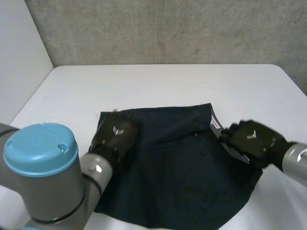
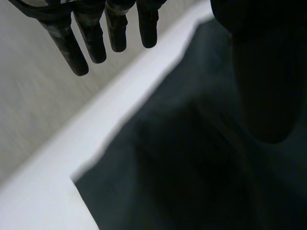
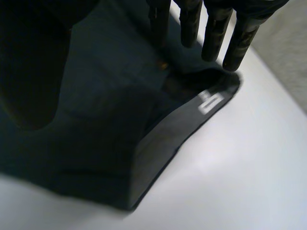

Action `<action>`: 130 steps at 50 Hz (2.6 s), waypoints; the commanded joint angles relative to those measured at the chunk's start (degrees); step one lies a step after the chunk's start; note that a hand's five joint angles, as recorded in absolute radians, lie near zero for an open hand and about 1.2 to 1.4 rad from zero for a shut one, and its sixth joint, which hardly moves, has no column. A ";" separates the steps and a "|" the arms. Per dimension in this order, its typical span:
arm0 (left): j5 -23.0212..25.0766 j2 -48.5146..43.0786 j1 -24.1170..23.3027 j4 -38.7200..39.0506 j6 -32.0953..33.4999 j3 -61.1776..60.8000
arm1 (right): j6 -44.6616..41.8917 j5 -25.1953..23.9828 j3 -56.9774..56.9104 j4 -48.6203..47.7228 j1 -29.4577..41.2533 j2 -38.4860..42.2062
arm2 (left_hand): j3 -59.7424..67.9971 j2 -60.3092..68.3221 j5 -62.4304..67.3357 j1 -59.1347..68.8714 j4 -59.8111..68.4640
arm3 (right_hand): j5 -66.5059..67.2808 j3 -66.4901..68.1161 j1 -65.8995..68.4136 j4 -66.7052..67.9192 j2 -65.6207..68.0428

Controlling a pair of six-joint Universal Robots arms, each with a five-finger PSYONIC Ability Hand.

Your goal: Fold the shorts.

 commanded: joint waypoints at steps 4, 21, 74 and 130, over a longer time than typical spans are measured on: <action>0.15 -0.62 0.62 -13.57 -11.27 -3.12 | -10.66 -1.79 9.11 -6.73 -4.40 0.29 | 8.68 9.02 8.48 9.12 9.07 | -2.22 -0.93 -0.32 -2.24 -1.32; -0.29 -5.80 2.29 -5.59 -11.28 -1.89 | -12.97 -8.56 9.92 -13.78 -7.57 8.11 | 52.07 52.42 51.87 52.51 52.46 | 66.70 67.99 68.60 66.67 67.60; 5.24 6.85 13.54 3.30 -13.11 -2.85 | 52.87 34.50 -26.12 -20.20 24.16 23.85 | 11.72 12.07 11.52 12.16 12.11 | 66.70 67.99 68.60 66.67 67.60; 7.35 -14.41 13.28 1.19 -17.44 10.94 | 51.11 32.22 -22.26 -20.37 23.63 21.65 | 26.53 26.87 26.33 26.97 26.92 | 66.70 67.99 68.60 66.67 67.60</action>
